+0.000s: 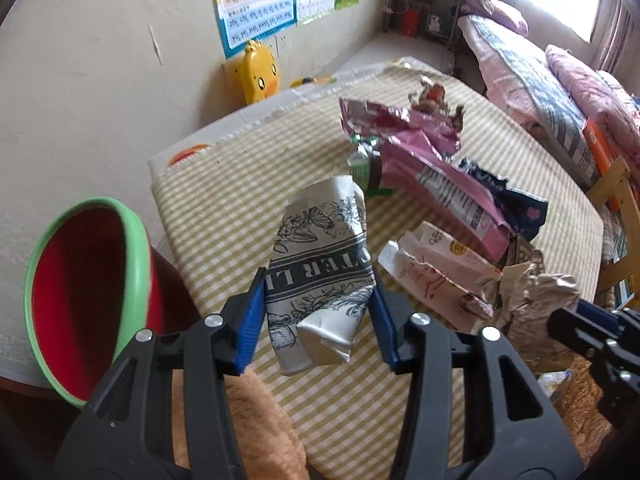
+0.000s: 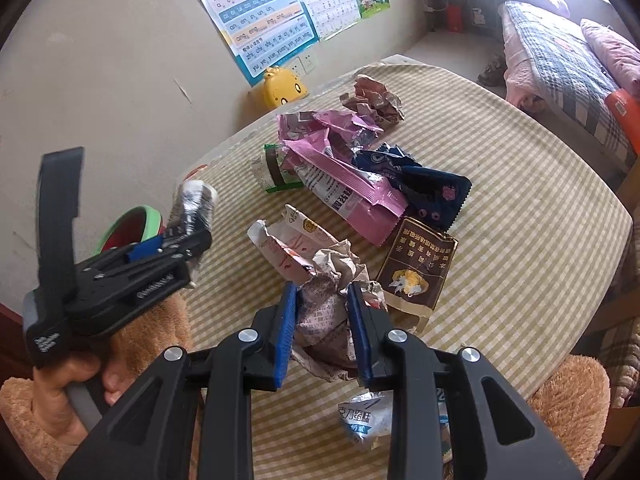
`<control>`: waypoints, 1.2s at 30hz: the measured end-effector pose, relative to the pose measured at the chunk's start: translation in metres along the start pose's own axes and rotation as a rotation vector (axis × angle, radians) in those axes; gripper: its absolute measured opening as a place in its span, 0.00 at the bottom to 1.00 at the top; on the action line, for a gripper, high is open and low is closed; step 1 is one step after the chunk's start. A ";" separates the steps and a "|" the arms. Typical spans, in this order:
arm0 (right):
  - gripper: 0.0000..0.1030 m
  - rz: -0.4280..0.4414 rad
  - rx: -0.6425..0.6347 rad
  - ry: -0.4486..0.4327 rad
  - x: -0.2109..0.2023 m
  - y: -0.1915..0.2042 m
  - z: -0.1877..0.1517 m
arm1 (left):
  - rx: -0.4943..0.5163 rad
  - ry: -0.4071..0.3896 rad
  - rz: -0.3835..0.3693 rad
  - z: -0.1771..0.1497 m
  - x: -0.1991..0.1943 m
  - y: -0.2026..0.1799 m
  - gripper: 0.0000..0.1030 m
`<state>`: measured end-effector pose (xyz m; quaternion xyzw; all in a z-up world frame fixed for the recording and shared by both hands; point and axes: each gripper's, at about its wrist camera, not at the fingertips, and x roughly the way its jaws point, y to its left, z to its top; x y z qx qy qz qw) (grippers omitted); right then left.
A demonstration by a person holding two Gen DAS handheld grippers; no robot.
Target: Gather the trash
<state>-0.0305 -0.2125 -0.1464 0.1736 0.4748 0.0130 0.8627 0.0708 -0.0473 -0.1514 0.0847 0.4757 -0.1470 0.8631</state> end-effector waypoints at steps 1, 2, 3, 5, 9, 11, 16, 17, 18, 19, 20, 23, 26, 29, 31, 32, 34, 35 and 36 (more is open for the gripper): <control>0.28 0.004 0.001 -0.001 0.000 0.000 0.000 | -0.004 -0.012 0.000 0.000 -0.006 0.002 0.45; 0.36 0.008 0.005 0.001 0.001 0.000 0.000 | -0.007 -0.022 0.002 0.001 -0.010 0.003 0.45; 0.42 0.017 0.012 0.002 0.000 -0.001 0.000 | -0.010 -0.029 0.006 0.001 -0.014 0.004 0.45; 0.51 0.026 0.023 0.000 -0.001 -0.003 0.000 | -0.023 -0.039 0.006 0.002 -0.021 0.008 0.45; 0.58 0.025 0.068 0.001 -0.003 -0.014 0.002 | -0.039 -0.056 0.005 0.001 -0.030 0.014 0.45; 0.58 0.015 0.081 0.009 -0.003 -0.018 0.001 | -0.038 -0.064 0.010 0.001 -0.033 0.015 0.45; 0.62 -0.006 0.070 0.044 -0.007 -0.022 -0.006 | -0.025 -0.099 0.023 0.003 -0.045 0.016 0.45; 0.64 -0.014 0.062 0.055 -0.007 -0.022 -0.009 | -0.022 -0.105 0.024 0.002 -0.046 0.016 0.45; 0.64 -0.024 0.056 0.070 -0.008 -0.023 -0.014 | -0.023 -0.109 0.025 0.003 -0.047 0.016 0.45; 0.65 -0.030 0.053 0.084 -0.008 -0.024 -0.019 | -0.025 -0.112 0.023 0.003 -0.049 0.017 0.45; 0.65 -0.038 0.054 0.102 -0.008 -0.025 -0.024 | -0.028 -0.112 0.021 0.003 -0.049 0.017 0.45; 0.65 -0.048 0.068 0.146 -0.007 -0.029 -0.042 | -0.032 -0.110 0.017 0.001 -0.048 0.018 0.45; 0.65 -0.049 0.077 0.172 -0.005 -0.031 -0.054 | -0.033 -0.106 0.011 0.001 -0.047 0.018 0.45; 0.70 -0.073 0.082 0.191 -0.002 -0.031 -0.055 | -0.033 -0.104 0.005 -0.001 -0.048 0.018 0.45; 0.71 -0.095 0.097 0.196 -0.002 -0.034 -0.055 | -0.034 -0.106 0.004 -0.002 -0.048 0.019 0.45; 0.71 -0.101 0.105 0.198 -0.001 -0.035 -0.055 | -0.035 -0.106 0.005 -0.002 -0.048 0.020 0.45; 0.71 -0.100 0.109 0.181 -0.005 -0.036 -0.055 | -0.039 -0.103 0.006 -0.003 -0.047 0.021 0.45; 0.71 -0.094 0.104 0.163 -0.008 -0.035 -0.053 | -0.040 -0.100 0.007 -0.003 -0.046 0.021 0.45; 0.71 -0.088 0.095 0.152 -0.010 -0.033 -0.052 | -0.041 -0.097 0.008 -0.003 -0.045 0.021 0.45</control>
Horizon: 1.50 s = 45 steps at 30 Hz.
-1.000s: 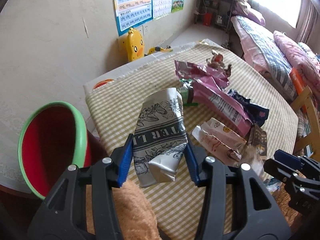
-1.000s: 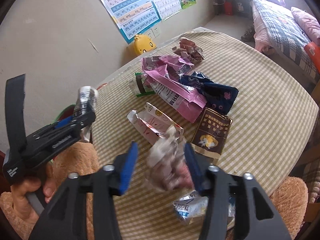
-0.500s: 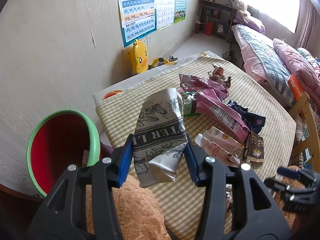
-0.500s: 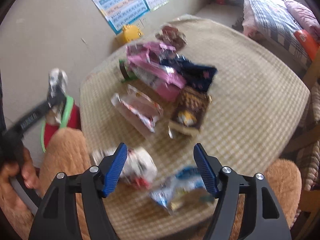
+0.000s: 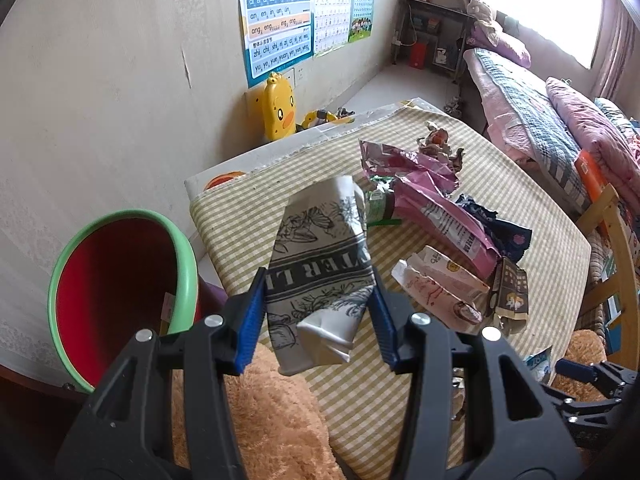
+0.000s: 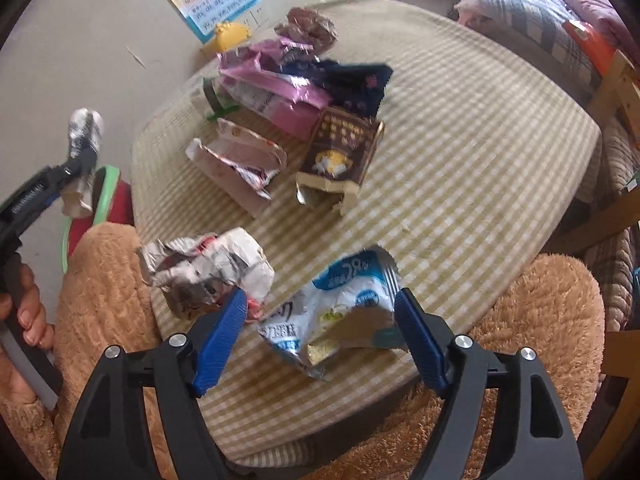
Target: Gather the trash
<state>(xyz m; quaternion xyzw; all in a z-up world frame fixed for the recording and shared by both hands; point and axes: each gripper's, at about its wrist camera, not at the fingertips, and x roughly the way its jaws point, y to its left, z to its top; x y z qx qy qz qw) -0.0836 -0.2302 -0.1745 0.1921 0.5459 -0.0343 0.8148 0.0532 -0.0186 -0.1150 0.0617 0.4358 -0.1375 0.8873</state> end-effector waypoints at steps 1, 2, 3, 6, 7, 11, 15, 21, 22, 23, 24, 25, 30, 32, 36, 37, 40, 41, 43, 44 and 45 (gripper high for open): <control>0.71 0.012 -0.022 -0.012 -0.002 0.004 0.001 | 0.001 0.004 0.000 0.000 0.001 -0.001 0.45; 0.71 0.018 -0.041 -0.015 -0.003 0.007 0.002 | 0.003 0.005 0.001 0.000 0.001 -0.002 0.45; 0.71 0.022 -0.061 -0.015 -0.003 0.011 0.003 | 0.005 0.004 0.002 0.000 0.001 -0.002 0.45; 0.71 0.045 -0.106 0.000 0.003 0.020 0.003 | 0.011 -0.003 0.006 0.000 -0.002 -0.002 0.45; 0.71 0.055 -0.119 0.007 0.005 0.023 0.003 | 0.011 -0.009 0.010 0.000 -0.004 -0.001 0.45; 0.72 0.062 -0.158 0.029 0.013 0.031 0.004 | -0.005 -0.018 0.022 0.001 -0.007 0.005 0.45; 0.72 0.050 -0.219 0.036 0.019 0.045 0.007 | -0.017 -0.017 0.025 0.001 -0.007 0.009 0.45; 0.73 0.044 -0.290 0.063 0.035 0.065 0.010 | -0.018 -0.027 0.027 0.000 -0.009 0.013 0.45; 0.73 0.052 -0.294 0.068 0.038 0.068 0.011 | -0.019 -0.027 0.027 0.000 -0.009 0.013 0.45; 0.73 0.060 -0.293 0.071 0.040 0.070 0.011 | -0.021 -0.027 0.027 0.000 -0.009 0.014 0.45; 0.73 0.067 -0.291 0.073 0.042 0.071 0.012 | -0.023 -0.027 0.028 0.000 -0.009 0.015 0.45; 0.73 0.079 -0.288 0.076 0.045 0.073 0.013 | -0.026 -0.027 0.028 0.000 -0.008 0.016 0.45; 0.62 0.111 -0.276 0.101 0.054 0.078 0.016 | -0.032 -0.027 0.028 0.000 -0.008 0.020 0.45; 0.47 0.110 -0.286 0.095 0.053 0.081 0.015 | -0.035 -0.031 0.030 0.000 -0.009 0.021 0.45; 0.35 0.109 -0.290 0.075 0.046 0.083 0.015 | -0.046 -0.040 0.030 0.001 -0.011 0.026 0.45; 0.35 0.110 -0.288 0.066 0.043 0.084 0.015 | -0.049 -0.042 0.030 0.001 -0.012 0.027 0.45; 0.34 0.120 -0.284 0.026 0.028 0.088 0.019 | -0.057 -0.052 0.030 0.002 -0.015 0.032 0.45; 0.34 0.125 -0.282 0.011 0.022 0.089 0.022 | -0.060 -0.056 0.031 0.003 -0.017 0.034 0.45; 0.35 0.138 -0.277 -0.023 0.011 0.095 0.029 | -0.066 -0.066 0.037 0.004 -0.019 0.038 0.45; 0.35 0.144 -0.275 -0.036 0.007 0.099 0.031 | -0.068 -0.070 0.041 0.004 -0.021 0.040 0.45; 0.35 0.151 -0.274 -0.052 0.002 0.104 0.036 | -0.070 -0.074 0.046 0.005 -0.022 0.043 0.45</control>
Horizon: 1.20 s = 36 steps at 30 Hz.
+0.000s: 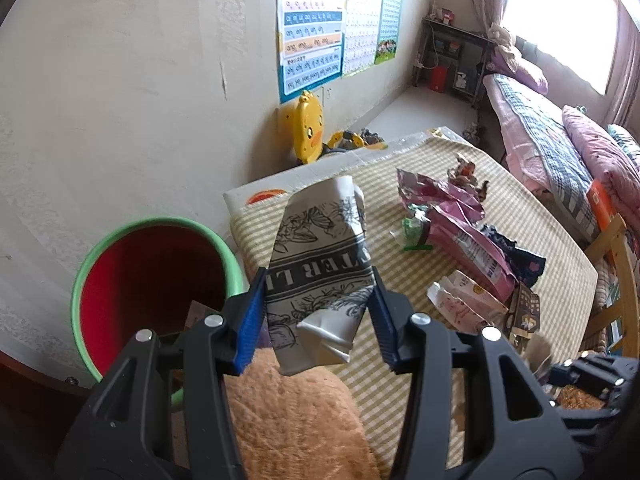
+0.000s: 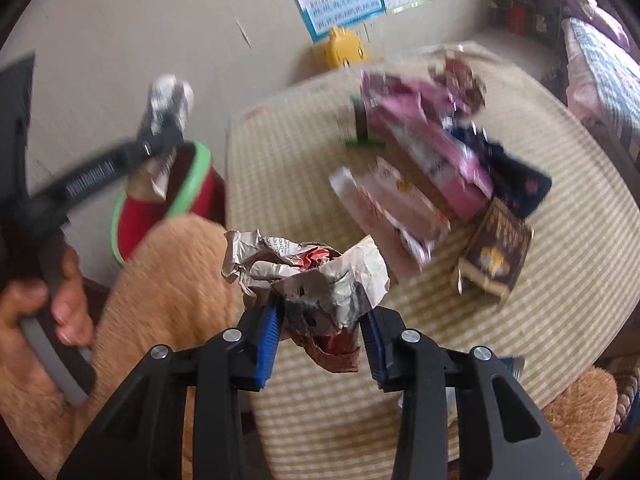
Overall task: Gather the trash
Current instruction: 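Drop the paper cup and crumpled wrappers into the red bucket with both grippers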
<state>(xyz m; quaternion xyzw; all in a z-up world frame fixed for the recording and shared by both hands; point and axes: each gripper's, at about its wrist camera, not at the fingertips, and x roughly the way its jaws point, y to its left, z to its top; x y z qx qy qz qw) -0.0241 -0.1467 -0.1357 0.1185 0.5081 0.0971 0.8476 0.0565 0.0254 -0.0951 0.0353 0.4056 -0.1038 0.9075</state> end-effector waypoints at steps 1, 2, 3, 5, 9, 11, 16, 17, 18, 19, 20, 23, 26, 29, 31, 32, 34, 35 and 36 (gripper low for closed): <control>0.35 0.002 -0.003 -0.012 -0.002 0.004 0.004 | -0.003 -0.006 0.007 0.001 -0.002 0.003 0.45; 0.35 0.003 -0.008 -0.022 -0.004 0.008 0.007 | -0.007 -0.012 0.012 0.002 -0.003 0.006 0.45; 0.35 0.005 -0.013 -0.031 -0.004 0.012 0.012 | -0.012 -0.019 0.018 0.002 -0.005 0.010 0.45; 0.35 0.009 -0.023 -0.048 -0.005 0.021 0.021 | -0.033 -0.032 0.028 0.004 -0.010 0.021 0.45; 0.35 0.019 -0.053 -0.075 -0.005 0.040 0.035 | -0.067 -0.053 0.063 0.005 -0.016 0.046 0.45; 0.35 0.024 -0.072 -0.084 -0.002 0.051 0.043 | -0.081 -0.060 0.089 0.005 -0.019 0.059 0.45; 0.36 0.047 -0.110 -0.094 0.010 0.080 0.059 | -0.109 -0.067 0.166 -0.001 -0.022 0.092 0.45; 0.36 0.053 -0.116 -0.096 0.013 0.085 0.062 | -0.117 -0.066 0.178 -0.003 -0.023 0.099 0.45; 0.36 0.058 -0.123 -0.096 0.016 0.090 0.065 | -0.124 -0.064 0.185 -0.005 -0.023 0.105 0.45; 0.36 0.063 -0.130 -0.094 0.019 0.097 0.068 | -0.137 -0.060 0.195 -0.007 -0.023 0.113 0.45; 0.36 0.072 -0.135 -0.090 0.023 0.103 0.071 | -0.150 -0.055 0.205 -0.010 -0.023 0.121 0.45; 0.36 0.096 -0.145 -0.082 0.032 0.117 0.079 | -0.187 -0.031 0.228 -0.018 -0.020 0.142 0.45; 0.36 0.107 -0.164 -0.084 0.039 0.134 0.088 | -0.216 -0.001 0.242 -0.025 -0.014 0.159 0.45; 0.36 0.117 -0.180 -0.080 0.047 0.149 0.097 | -0.242 0.028 0.246 -0.033 -0.008 0.172 0.45; 0.36 0.132 -0.178 -0.068 0.054 0.158 0.104 | -0.254 0.047 0.243 -0.037 -0.003 0.179 0.45; 0.36 0.139 -0.175 -0.062 0.058 0.161 0.106 | -0.259 0.055 0.242 -0.039 -0.001 0.182 0.45; 0.36 0.155 -0.171 -0.048 0.065 0.168 0.110 | -0.264 0.067 0.237 -0.042 0.003 0.185 0.45; 0.36 0.159 -0.172 -0.043 0.068 0.171 0.111 | -0.264 0.072 0.235 -0.043 0.004 0.186 0.45; 0.36 0.160 -0.175 -0.040 0.070 0.175 0.112 | -0.264 0.076 0.234 -0.044 0.006 0.187 0.45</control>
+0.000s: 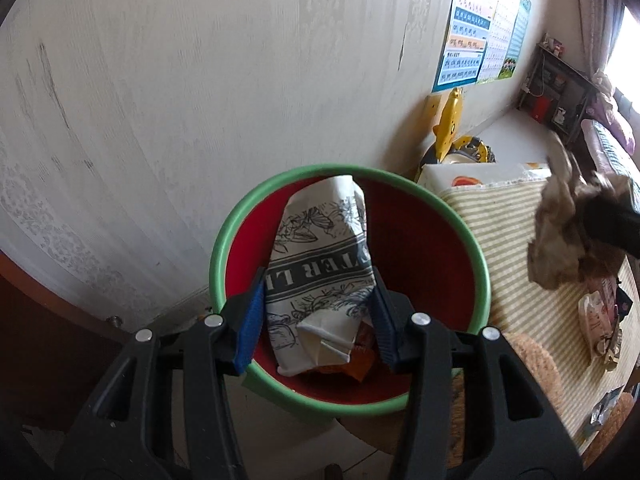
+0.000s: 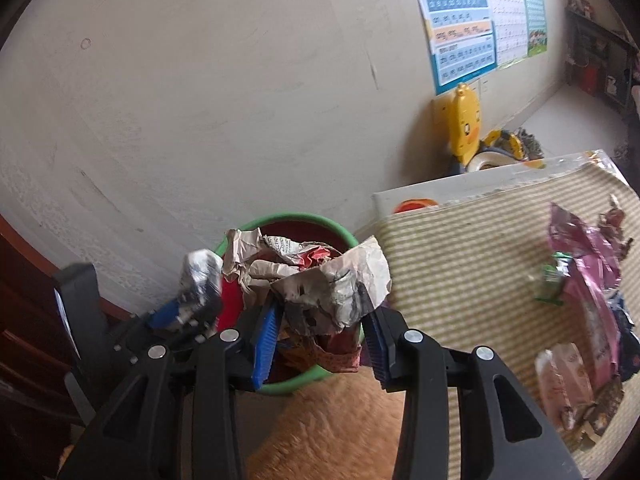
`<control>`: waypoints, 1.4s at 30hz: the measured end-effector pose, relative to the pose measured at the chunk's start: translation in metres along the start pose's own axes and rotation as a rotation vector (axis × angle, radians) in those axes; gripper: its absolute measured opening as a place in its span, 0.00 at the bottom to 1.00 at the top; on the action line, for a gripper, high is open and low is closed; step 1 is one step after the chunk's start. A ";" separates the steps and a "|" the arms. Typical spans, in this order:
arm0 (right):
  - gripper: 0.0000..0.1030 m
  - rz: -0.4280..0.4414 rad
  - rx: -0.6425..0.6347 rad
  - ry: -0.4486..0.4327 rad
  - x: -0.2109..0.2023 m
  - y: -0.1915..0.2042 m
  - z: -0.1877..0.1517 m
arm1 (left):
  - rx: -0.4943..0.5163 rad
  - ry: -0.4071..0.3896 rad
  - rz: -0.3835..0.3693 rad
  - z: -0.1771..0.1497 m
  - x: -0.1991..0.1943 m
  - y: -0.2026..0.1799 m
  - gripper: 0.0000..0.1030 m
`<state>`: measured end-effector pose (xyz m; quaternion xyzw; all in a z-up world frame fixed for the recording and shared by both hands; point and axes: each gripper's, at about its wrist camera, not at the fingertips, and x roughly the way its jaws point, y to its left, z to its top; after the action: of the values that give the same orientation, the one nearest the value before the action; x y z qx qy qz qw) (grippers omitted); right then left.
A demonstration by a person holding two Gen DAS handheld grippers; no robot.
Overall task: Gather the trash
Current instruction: 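Drop the paper cup and crumpled wrappers into the red bucket with both grippers, then move both open grippers away from the bucket back toward the table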
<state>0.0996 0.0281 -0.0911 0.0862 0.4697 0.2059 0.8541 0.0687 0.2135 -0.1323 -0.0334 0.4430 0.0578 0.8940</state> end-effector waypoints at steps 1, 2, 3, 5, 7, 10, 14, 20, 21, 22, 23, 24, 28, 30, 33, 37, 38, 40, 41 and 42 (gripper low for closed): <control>0.36 0.000 -0.005 0.004 0.004 0.003 0.002 | 0.000 0.003 -0.001 0.000 0.001 0.001 0.45; 0.37 -0.001 -0.011 0.007 0.007 0.006 0.003 | -0.002 0.007 -0.002 -0.001 0.003 0.002 0.45; 0.37 -0.003 -0.017 0.009 0.010 0.008 0.004 | -0.003 0.010 -0.003 -0.002 0.004 0.002 0.45; 0.38 -0.005 -0.026 0.016 0.016 0.012 0.006 | -0.005 0.021 -0.004 -0.004 0.008 0.004 0.45; 0.40 0.002 -0.023 0.021 0.022 0.013 0.009 | -0.008 0.032 -0.004 -0.006 0.012 0.006 0.45; 0.46 0.028 -0.006 0.025 0.028 0.016 0.012 | -0.014 0.046 -0.010 -0.006 0.018 0.007 0.47; 0.57 0.057 0.016 0.027 0.034 0.016 0.015 | -0.027 0.049 -0.008 -0.007 0.022 0.010 0.61; 0.58 0.067 0.016 0.025 0.033 0.017 0.015 | -0.027 0.051 0.003 -0.006 0.024 0.011 0.62; 0.58 0.068 0.018 0.023 0.033 0.017 0.015 | -0.027 0.050 0.004 -0.006 0.024 0.011 0.62; 0.58 0.068 0.020 0.021 0.030 0.015 0.014 | -0.026 0.047 0.007 -0.005 0.022 0.011 0.62; 0.58 0.068 0.022 0.020 0.029 0.014 0.015 | -0.024 0.044 0.009 -0.005 0.021 0.011 0.62; 0.58 0.067 0.024 0.018 0.028 0.013 0.014 | -0.023 0.042 0.010 -0.004 0.020 0.010 0.62; 0.59 0.061 0.031 0.008 0.016 0.005 0.007 | -0.017 0.030 0.011 -0.001 0.013 0.005 0.62; 0.61 0.054 0.039 0.005 0.007 -0.002 -0.001 | -0.011 0.025 0.004 0.001 0.010 0.002 0.62; 0.64 0.012 0.053 0.013 -0.008 -0.020 -0.018 | 0.005 0.021 -0.023 -0.001 0.003 -0.010 0.62; 0.64 -0.099 0.089 0.022 -0.037 -0.062 -0.050 | 0.040 0.026 -0.066 -0.004 -0.003 -0.033 0.62; 0.64 -0.127 0.103 0.023 -0.046 -0.073 -0.057 | 0.053 0.026 -0.077 -0.005 -0.005 -0.039 0.62; 0.65 -0.199 0.147 0.030 -0.065 -0.104 -0.077 | 0.074 0.024 -0.096 -0.005 -0.009 -0.052 0.62; 0.66 -0.236 0.173 0.038 -0.074 -0.120 -0.088 | 0.083 0.021 -0.103 -0.006 -0.011 -0.057 0.62; 0.66 -0.284 0.211 0.052 -0.086 -0.139 -0.102 | 0.093 0.018 -0.109 -0.006 -0.013 -0.063 0.62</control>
<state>0.0108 -0.1386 -0.1277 0.1030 0.5183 0.0350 0.8482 0.0641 0.1496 -0.1250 -0.0164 0.4508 -0.0117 0.8924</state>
